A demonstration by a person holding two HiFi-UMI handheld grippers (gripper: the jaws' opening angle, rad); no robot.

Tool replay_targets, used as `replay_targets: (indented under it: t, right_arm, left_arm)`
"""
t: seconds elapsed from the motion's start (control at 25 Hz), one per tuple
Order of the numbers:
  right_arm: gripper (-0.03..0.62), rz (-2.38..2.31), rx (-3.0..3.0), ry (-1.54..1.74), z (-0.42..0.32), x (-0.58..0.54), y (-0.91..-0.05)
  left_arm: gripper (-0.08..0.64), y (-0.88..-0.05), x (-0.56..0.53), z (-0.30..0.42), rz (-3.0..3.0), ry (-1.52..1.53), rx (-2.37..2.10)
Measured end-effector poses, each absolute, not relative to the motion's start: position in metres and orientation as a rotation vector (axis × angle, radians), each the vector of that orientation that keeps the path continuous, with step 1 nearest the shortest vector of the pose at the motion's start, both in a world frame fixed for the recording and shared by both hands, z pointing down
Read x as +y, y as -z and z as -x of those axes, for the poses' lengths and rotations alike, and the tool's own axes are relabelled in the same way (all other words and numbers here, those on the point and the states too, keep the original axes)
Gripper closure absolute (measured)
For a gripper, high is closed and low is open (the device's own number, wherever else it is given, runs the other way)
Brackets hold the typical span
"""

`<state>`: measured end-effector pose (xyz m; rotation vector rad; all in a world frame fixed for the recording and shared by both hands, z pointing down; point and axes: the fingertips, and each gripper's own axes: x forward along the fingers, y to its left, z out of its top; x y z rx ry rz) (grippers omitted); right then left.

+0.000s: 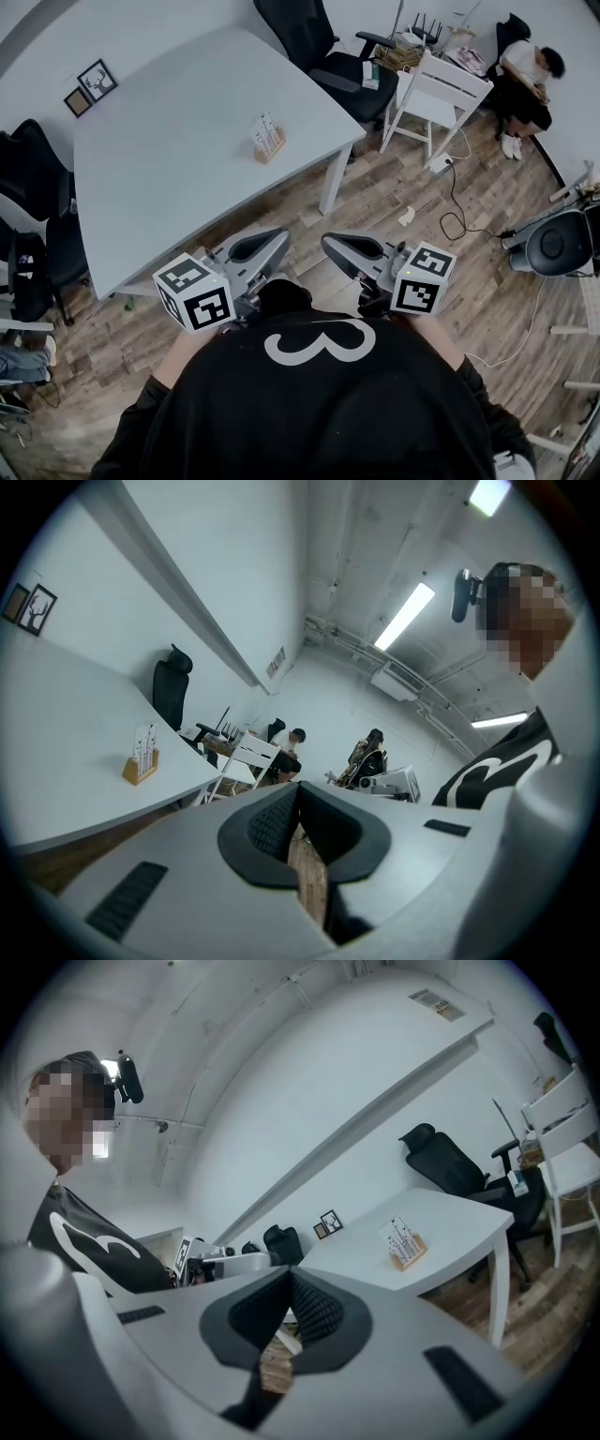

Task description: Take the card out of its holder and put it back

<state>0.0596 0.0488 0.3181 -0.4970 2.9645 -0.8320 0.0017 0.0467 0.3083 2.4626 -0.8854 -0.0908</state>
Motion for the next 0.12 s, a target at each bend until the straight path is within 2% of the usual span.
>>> replay_targets:
  t: [0.12]
  right_arm:
    - [0.584,0.488,2.968,0.827,-0.0576,0.0486,-0.3165]
  left_arm:
    - [0.546,-0.3093,0.047,-0.0012,-2.461,0.084,-0.886]
